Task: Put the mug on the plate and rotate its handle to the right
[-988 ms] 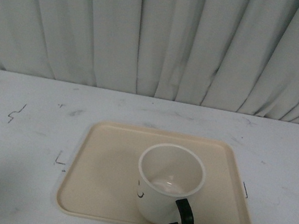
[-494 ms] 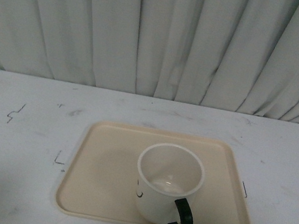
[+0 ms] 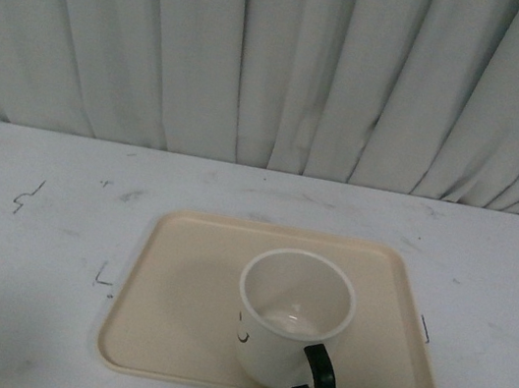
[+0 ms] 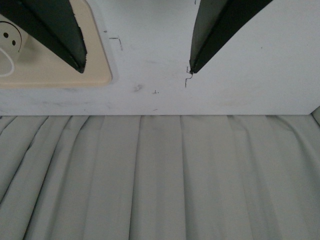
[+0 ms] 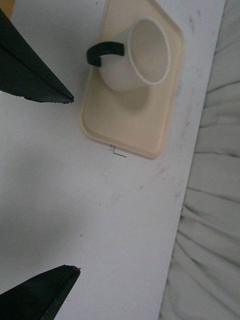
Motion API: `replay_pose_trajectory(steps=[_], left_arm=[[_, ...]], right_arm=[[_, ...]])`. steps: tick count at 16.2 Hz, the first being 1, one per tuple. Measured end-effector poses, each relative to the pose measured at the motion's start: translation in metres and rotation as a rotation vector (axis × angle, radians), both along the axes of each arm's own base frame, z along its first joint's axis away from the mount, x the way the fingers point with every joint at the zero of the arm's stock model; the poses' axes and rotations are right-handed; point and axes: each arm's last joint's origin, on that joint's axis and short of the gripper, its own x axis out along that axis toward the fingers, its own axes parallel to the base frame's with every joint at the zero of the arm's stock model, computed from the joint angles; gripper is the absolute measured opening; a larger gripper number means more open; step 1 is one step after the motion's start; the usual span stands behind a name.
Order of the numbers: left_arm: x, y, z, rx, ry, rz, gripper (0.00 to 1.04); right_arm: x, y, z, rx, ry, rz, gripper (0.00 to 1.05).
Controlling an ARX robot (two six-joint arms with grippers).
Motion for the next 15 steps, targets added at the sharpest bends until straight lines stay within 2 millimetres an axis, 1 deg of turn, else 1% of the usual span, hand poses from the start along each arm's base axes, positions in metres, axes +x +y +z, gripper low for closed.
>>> replay_pose_trajectory(steps=[2, 3, 4, 5, 6, 8, 10, 12, 13, 15], left_arm=[[0.0, 0.0, 0.0, 0.0, 0.0, -0.001, 0.86], [0.0, 0.0, 0.0, 0.0, 0.0, -0.001, 0.97], [0.0, 0.0, 0.0, 0.001, 0.0, -0.001, 0.98], [0.0, 0.0, 0.0, 0.0, 0.0, -0.001, 0.98], [0.0, 0.0, 0.0, 0.0, 0.0, -0.001, 0.98], [0.0, 0.0, 0.0, 0.0, 0.0, -0.001, 0.98], [0.0, 0.0, 0.0, 0.0, 0.0, -0.001, 0.98], [0.0, 0.0, 0.0, 0.0, 0.0, -0.001, 0.98], [0.0, 0.0, 0.0, 0.0, 0.0, -0.001, 0.98], [0.0, 0.0, 0.0, 0.0, 0.0, -0.001, 0.98]], right_arm=[[0.027, 0.006, 0.025, -0.05, 0.034, 0.038, 0.98], [0.042, 0.012, 0.03, -0.055, 0.079, 0.066, 0.98], [0.062, 0.022, 0.033, -0.061, 0.139, 0.092, 0.98], [0.102, 0.044, 0.034, -0.036, 0.255, 0.147, 0.98], [0.136, 0.062, 0.031, -0.008, 0.332, 0.169, 0.98], [0.172, 0.08, 0.014, 0.012, 0.45, 0.176, 0.98], [0.195, 0.094, -0.003, 0.024, 0.543, 0.17, 0.98], [0.212, 0.107, -0.015, 0.041, 0.59, 0.164, 0.98], [0.225, 0.115, -0.021, 0.056, 0.618, 0.154, 0.98], [0.237, 0.125, -0.029, 0.077, 0.649, 0.142, 0.98]])
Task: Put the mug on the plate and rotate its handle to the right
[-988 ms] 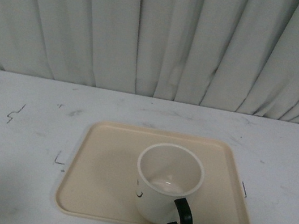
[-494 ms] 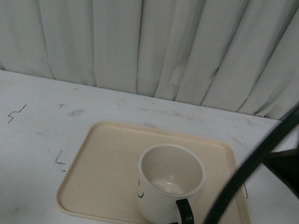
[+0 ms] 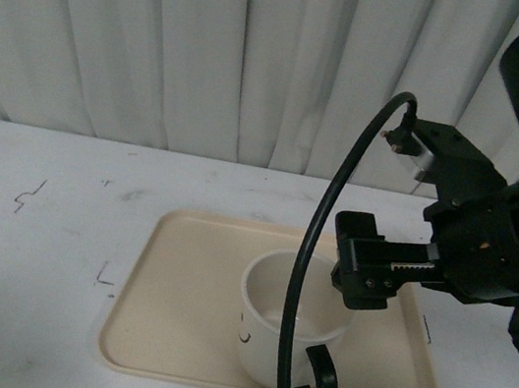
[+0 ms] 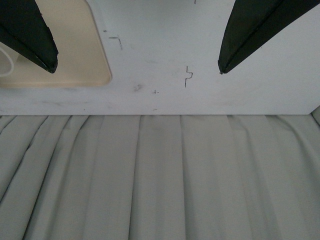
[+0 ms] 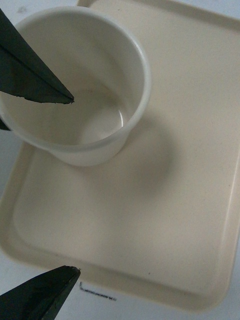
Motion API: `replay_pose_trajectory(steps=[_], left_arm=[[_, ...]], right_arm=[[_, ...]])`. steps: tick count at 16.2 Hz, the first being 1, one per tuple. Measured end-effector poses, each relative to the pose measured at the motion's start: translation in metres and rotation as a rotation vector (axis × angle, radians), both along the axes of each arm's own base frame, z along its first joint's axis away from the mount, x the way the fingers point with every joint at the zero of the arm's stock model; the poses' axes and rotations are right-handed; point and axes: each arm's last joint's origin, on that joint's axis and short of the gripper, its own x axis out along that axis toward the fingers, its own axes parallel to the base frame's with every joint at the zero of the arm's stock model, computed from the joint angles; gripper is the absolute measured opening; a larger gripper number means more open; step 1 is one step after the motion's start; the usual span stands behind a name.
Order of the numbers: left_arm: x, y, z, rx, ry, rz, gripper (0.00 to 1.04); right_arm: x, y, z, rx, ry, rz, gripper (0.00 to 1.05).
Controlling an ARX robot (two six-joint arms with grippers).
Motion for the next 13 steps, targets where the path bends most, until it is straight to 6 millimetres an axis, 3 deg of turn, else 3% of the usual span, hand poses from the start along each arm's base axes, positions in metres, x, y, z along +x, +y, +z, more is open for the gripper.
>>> replay_pose_trajectory(steps=[2, 12, 13], left_arm=[[0.0, 0.0, 0.0, 0.0, 0.0, 0.0, 0.98], [0.0, 0.0, 0.0, 0.0, 0.0, 0.0, 0.98], [0.0, 0.0, 0.0, 0.0, 0.0, 0.0, 0.98]], right_arm=[[0.01, 0.007, -0.005, 0.042, 0.03, -0.013, 0.98], [0.022, 0.024, -0.028, 0.044, 0.172, -0.035, 0.98], [0.023, 0.026, -0.03, 0.036, 0.177, -0.035, 0.95]])
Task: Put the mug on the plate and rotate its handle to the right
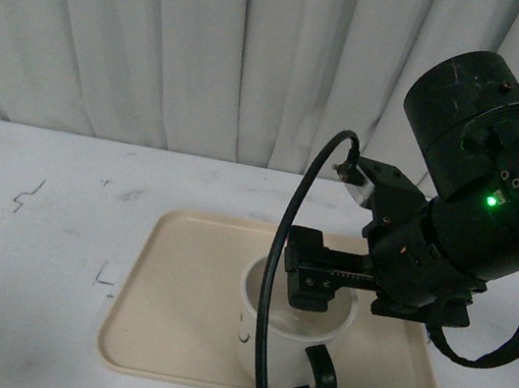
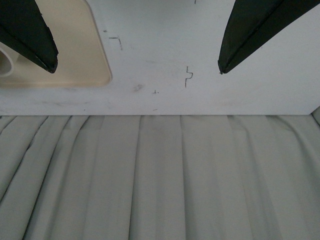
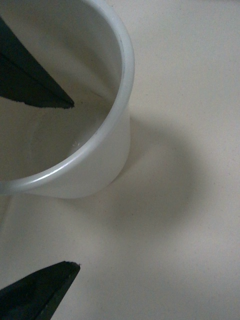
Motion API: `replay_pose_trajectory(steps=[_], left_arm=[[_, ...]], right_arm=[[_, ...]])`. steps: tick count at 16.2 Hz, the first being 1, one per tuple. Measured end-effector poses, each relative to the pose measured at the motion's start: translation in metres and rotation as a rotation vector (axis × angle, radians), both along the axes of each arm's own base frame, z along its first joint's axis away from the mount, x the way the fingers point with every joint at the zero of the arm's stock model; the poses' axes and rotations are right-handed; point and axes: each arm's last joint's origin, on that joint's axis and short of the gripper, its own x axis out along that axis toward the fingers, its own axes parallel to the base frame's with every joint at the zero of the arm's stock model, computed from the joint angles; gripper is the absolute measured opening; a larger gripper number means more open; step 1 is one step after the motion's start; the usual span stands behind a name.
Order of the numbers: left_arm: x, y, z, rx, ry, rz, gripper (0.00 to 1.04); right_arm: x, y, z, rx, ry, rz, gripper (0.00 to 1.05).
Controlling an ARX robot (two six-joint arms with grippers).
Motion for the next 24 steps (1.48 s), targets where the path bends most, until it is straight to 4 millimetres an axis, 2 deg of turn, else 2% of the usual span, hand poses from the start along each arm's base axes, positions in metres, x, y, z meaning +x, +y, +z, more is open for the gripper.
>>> replay_pose_trajectory(steps=[3, 4, 5, 6, 7, 10, 13, 16, 18, 20, 24], left_arm=[[0.0, 0.0, 0.0, 0.0, 0.0, 0.0, 0.98], [0.0, 0.0, 0.0, 0.0, 0.0, 0.0, 0.98], [0.0, 0.0, 0.0, 0.0, 0.0, 0.0, 0.98], [0.0, 0.0, 0.0, 0.0, 0.0, 0.0, 0.98], [0.0, 0.0, 0.0, 0.0, 0.0, 0.0, 0.98], [0.0, 0.0, 0.0, 0.0, 0.0, 0.0, 0.98], [0.0, 0.0, 0.0, 0.0, 0.0, 0.0, 0.98], [0.0, 0.0, 0.0, 0.0, 0.0, 0.0, 0.98], [0.0, 0.0, 0.0, 0.0, 0.0, 0.0, 0.98], [0.0, 0.0, 0.0, 0.0, 0.0, 0.0, 0.98], [0.0, 0.0, 0.0, 0.0, 0.0, 0.0, 0.98]], right_arm=[[0.004, 0.011, 0.001, -0.009, 0.02, 0.021, 0.62], [0.005, 0.016, 0.008, -0.023, 0.044, 0.054, 0.31], [0.012, 0.013, 0.023, -0.054, 0.059, 0.152, 0.02], [0.032, 0.005, 0.053, -0.146, -0.038, 0.306, 0.03], [0.035, -0.001, 0.057, -0.264, -0.088, 0.682, 0.03], [0.04, 0.004, 0.048, -0.338, -0.12, 0.959, 0.03], [0.045, 0.012, 0.05, -0.387, -0.184, 1.193, 0.03], [0.053, 0.021, 0.051, -0.408, -0.229, 1.292, 0.03], [0.056, 0.029, 0.043, -0.402, -0.218, 1.334, 0.03], [0.059, 0.037, 0.032, -0.4, -0.207, 1.352, 0.03], [0.061, 0.048, 0.028, -0.375, -0.22, 1.357, 0.03]])
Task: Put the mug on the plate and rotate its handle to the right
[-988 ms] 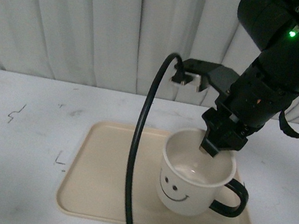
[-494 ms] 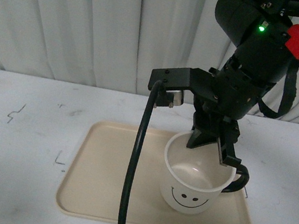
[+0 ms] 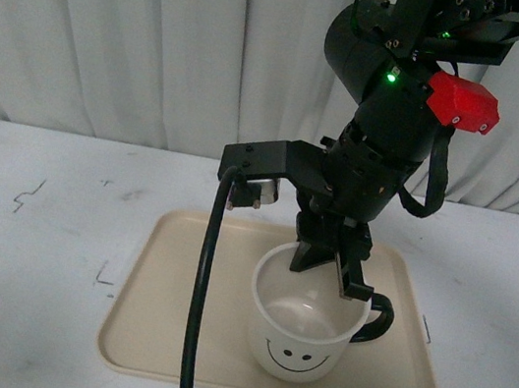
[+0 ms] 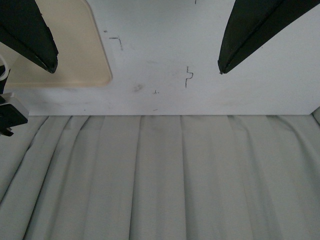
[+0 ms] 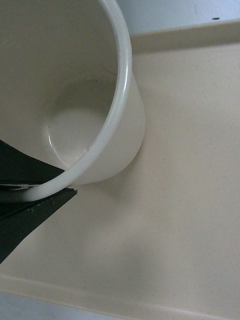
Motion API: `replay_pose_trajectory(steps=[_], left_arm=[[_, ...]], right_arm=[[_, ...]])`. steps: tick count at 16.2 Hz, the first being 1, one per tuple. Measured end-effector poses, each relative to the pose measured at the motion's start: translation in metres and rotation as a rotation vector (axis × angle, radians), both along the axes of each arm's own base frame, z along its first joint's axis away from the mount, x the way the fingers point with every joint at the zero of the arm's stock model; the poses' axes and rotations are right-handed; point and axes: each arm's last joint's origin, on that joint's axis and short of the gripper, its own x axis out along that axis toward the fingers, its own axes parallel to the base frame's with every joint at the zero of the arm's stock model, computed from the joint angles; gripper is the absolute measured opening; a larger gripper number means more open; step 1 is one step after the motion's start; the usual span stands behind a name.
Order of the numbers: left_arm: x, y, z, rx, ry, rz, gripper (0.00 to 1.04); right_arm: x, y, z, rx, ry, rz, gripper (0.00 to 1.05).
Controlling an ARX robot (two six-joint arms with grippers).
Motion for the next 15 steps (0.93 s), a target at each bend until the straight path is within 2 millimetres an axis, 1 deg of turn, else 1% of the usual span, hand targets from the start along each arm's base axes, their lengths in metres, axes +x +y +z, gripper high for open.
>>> replay_pose_trajectory(steps=[1, 2, 3, 4, 6, 7, 8, 9, 10, 11, 12, 13, 14, 15], left_arm=[[0.0, 0.0, 0.0, 0.0, 0.0, 0.0, 0.98], [0.0, 0.0, 0.0, 0.0, 0.0, 0.0, 0.98], [0.0, 0.0, 0.0, 0.0, 0.0, 0.0, 0.98], [0.0, 0.0, 0.0, 0.0, 0.0, 0.0, 0.98], [0.0, 0.0, 0.0, 0.0, 0.0, 0.0, 0.98], [0.0, 0.0, 0.0, 0.0, 0.0, 0.0, 0.98], [0.0, 0.0, 0.0, 0.0, 0.0, 0.0, 0.98], [0.0, 0.0, 0.0, 0.0, 0.0, 0.0, 0.98], [0.0, 0.0, 0.0, 0.0, 0.0, 0.0, 0.98], [0.0, 0.0, 0.0, 0.0, 0.0, -0.001, 0.98], [0.0, 0.0, 0.0, 0.0, 0.001, 0.001, 0.98], [0.0, 0.0, 0.0, 0.0, 0.0, 0.0, 0.98], [0.0, 0.0, 0.0, 0.0, 0.0, 0.001, 0.98], [0.0, 0.0, 0.0, 0.0, 0.0, 0.0, 0.98]], right_arm=[[0.0, 0.0, -0.001, -0.006, 0.014, 0.0, 0.03], [0.0, 0.0, -0.002, -0.013, 0.02, 0.0, 0.09], [0.0, 0.0, -0.001, 0.022, 0.045, 0.0, 0.36], [0.0, -0.001, 0.005, 0.068, 0.079, -0.019, 0.47], [0.004, -0.002, 0.027, 0.213, 0.053, -0.056, 0.64], [0.003, -0.002, 0.043, 0.308, 0.011, -0.07, 0.71], [0.001, -0.005, 0.064, 0.38, -0.019, -0.08, 0.79], [-0.003, -0.006, 0.089, 0.437, -0.061, -0.081, 0.88], [-0.003, -0.003, 0.108, 0.477, -0.341, -0.186, 0.85], [-0.018, -0.015, 0.115, 0.533, -0.643, -0.519, 0.72], [-0.034, -0.03, 0.106, 0.612, -0.756, -0.759, 0.63], [-0.046, -0.047, 0.094, 0.693, -0.822, -0.937, 0.56], [-0.058, -0.068, 0.082, 0.767, -0.866, -1.088, 0.48], [-0.074, -0.091, 0.068, 0.861, -0.893, -1.212, 0.39]])
